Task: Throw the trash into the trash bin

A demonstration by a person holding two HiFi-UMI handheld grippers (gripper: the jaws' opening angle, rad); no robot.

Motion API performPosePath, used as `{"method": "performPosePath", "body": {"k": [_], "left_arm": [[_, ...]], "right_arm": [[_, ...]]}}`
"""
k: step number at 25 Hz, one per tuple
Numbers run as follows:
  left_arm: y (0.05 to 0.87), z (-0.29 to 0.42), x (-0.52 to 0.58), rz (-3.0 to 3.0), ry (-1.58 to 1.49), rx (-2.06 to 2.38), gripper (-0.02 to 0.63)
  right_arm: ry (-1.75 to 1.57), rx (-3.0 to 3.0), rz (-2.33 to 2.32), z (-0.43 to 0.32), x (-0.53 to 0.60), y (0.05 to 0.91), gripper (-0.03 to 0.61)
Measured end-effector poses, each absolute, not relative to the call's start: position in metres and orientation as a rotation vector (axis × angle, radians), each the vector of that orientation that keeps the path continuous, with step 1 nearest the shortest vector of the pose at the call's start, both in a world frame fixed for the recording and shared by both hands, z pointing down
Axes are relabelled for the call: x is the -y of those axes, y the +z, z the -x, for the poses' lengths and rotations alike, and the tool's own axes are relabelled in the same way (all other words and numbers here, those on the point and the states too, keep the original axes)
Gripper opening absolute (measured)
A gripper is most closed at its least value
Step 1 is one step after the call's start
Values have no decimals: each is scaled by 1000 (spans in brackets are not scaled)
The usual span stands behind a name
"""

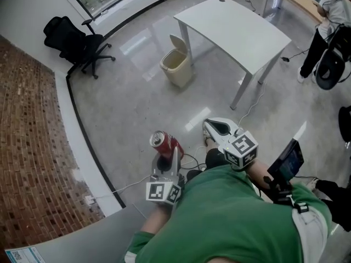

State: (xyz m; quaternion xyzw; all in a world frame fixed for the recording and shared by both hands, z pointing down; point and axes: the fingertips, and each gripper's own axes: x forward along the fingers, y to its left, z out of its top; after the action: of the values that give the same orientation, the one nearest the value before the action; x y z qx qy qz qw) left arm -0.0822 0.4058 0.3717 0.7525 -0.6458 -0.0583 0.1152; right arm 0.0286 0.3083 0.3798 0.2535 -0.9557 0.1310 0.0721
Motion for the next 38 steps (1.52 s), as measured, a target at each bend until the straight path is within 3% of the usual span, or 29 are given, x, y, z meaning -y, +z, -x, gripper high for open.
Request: {"method": "performPosePath", "body": {"k": [38], "left_arm": [[376, 87, -89, -2245, -66, 1815, 109]], "right_arm": [[458, 2846, -757, -11, -13, 398, 3]]}}
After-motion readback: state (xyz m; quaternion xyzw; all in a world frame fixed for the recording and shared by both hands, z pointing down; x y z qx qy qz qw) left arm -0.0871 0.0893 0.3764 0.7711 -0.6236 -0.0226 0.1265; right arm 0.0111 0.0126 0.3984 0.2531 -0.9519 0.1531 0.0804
